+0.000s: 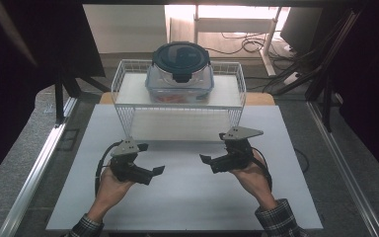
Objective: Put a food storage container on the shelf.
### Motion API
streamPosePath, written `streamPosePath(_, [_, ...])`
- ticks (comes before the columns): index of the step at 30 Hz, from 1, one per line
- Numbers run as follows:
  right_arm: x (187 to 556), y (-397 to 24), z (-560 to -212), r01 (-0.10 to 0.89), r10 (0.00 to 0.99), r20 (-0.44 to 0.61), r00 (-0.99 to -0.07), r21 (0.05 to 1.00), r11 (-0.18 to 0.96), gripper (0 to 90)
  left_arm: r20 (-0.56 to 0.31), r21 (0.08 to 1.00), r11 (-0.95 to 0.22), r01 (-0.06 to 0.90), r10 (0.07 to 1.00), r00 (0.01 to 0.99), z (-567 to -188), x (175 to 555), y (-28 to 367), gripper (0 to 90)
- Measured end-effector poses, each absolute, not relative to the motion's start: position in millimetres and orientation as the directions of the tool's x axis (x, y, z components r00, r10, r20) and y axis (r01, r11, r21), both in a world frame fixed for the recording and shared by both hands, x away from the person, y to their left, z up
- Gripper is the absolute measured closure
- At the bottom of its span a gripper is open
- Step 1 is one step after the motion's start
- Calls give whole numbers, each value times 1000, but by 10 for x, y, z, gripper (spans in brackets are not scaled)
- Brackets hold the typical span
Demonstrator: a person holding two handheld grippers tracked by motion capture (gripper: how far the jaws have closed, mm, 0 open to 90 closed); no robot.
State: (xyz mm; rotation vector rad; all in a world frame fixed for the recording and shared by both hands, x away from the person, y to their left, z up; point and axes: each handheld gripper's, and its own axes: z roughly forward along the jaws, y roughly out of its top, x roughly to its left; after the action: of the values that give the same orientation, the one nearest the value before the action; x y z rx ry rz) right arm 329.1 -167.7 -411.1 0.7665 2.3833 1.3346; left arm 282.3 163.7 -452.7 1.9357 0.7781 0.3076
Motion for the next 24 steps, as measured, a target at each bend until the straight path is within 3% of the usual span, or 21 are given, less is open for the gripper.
streamPosePath(24, [2856, -2012, -4439, 323, 616, 11, -788, 858, 398, 13, -128, 853, -295, 430, 681, 721, -4897, 2440, 1842, 22])
